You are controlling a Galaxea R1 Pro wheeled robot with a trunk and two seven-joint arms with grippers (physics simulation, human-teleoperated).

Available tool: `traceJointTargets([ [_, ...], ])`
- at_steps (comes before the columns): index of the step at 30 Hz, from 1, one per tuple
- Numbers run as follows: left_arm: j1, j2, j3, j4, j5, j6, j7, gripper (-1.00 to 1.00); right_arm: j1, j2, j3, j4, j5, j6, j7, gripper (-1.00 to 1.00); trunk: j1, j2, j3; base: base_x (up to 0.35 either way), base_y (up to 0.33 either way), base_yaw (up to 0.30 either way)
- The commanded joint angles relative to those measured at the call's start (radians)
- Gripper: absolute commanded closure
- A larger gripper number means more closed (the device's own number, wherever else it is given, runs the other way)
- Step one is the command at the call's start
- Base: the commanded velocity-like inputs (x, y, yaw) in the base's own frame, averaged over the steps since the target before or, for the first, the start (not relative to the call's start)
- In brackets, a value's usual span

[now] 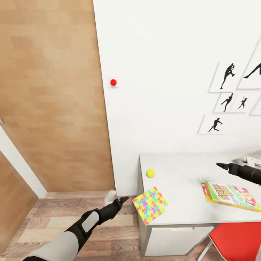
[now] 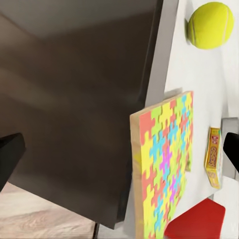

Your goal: Put all the toys in the child's room - the three board games (two on the bed and one on the table), the two jigsaw puzzles on the table, and the tennis ball on the table - inside the toy box on the table in the child's room.

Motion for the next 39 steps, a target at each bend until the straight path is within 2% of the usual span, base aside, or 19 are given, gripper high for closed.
traceJointTargets([
  [1, 0.0, 0.0, -0.003, 0.001, 0.009, -0.001, -0.002, -1.0, -0.001, 0.0, -0.001, -0.004, 0.011, 0.003, 0.01, -1.0, 0.001, -0.002, -0.002, 0.0, 0.0, -0.281],
  [8, 0.004, 0.0, -0.002, 0.003, 0.025, -0.039, -0.005, -1.0, -0.001, 0.001, -0.001, -0.012, 0.011, 0.002, 0.011, -1.0, 0.001, -0.002, -0.002, 0.0, 0.0, -0.222],
  [13, 0.007, 0.002, -0.002, 0.004, 0.049, -0.062, -0.006, -1.0, 0.0, 0.002, -0.001, -0.015, 0.011, 0.003, 0.011, -1.0, 0.001, -0.002, -0.002, 0.0, 0.0, -0.096],
  [18, 0.008, 0.002, -0.003, 0.005, 0.058, -0.07, -0.007, -1.0, 0.0, 0.003, -0.001, -0.016, 0.011, 0.002, 0.011, -1.0, 0.001, -0.002, -0.002, 0.0, 0.0, -0.049],
  [39, 0.01, 0.002, -0.005, 0.005, 0.066, -0.082, -0.01, -1.0, 0.0, 0.005, -0.001, -0.018, 0.012, 0.001, 0.011, -1.0, 0.001, -0.002, -0.002, 0.0, 0.0, -0.011],
])
